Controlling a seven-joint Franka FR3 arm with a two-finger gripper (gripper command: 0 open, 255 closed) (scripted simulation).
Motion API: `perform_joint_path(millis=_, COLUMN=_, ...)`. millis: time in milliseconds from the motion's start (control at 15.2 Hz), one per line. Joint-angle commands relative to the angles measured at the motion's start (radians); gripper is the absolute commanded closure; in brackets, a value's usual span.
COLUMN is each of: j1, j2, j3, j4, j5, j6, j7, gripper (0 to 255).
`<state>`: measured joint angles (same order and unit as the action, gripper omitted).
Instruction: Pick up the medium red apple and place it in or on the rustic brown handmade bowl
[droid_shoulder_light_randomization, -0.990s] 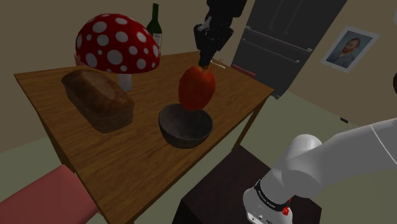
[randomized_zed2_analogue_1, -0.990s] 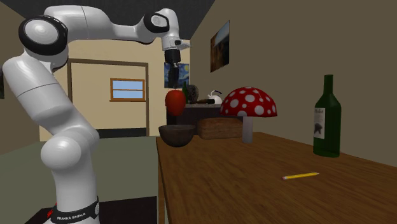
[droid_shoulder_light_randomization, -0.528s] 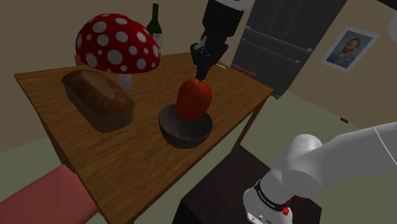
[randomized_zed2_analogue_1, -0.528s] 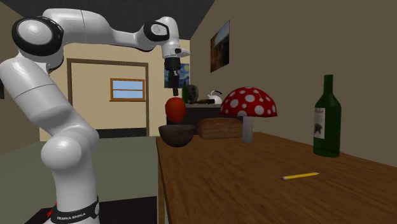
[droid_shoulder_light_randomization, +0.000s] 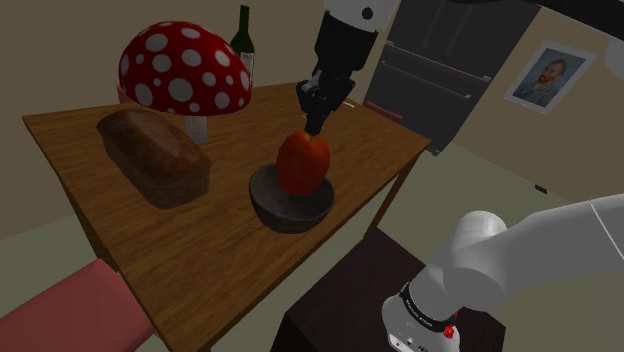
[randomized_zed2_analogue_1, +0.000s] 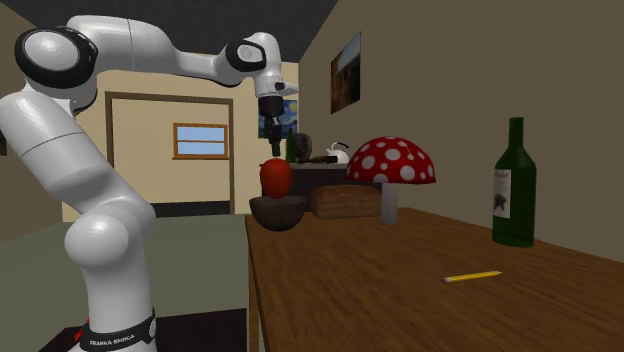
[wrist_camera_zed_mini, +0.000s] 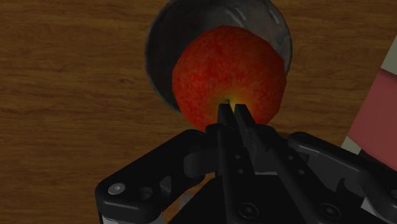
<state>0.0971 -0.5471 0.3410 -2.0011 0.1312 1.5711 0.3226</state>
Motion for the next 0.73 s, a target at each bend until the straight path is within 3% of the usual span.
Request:
perform_joint_path(millis=0, j1=0.0, j2=0.0, j3=0.0, j4=0.0, j5=0.0, j6=0.0, j7=0.0, gripper=255)
perform_joint_path(millis=66, j1=0.0, j2=0.0, j3=0.0, j4=0.0, j5=0.0, j6=0.0, j7=0.0, gripper=255)
perform_joint_path(millis=132, j1=0.0, j2=0.0, j3=0.0, j4=0.0, j5=0.0, j6=0.0, j7=0.0, gripper=0)
perform_joint_path(millis=462, j1=0.0, j2=0.0, j3=0.0, j4=0.0, j5=0.0, j6=0.0, j7=0.0, gripper=0)
perform_joint_path(millis=660, j1=-0.006, j2=0.032, j3=-0.003, j4=0.13, j5=-0.01, j6=-0.099, j7=0.008, gripper=0)
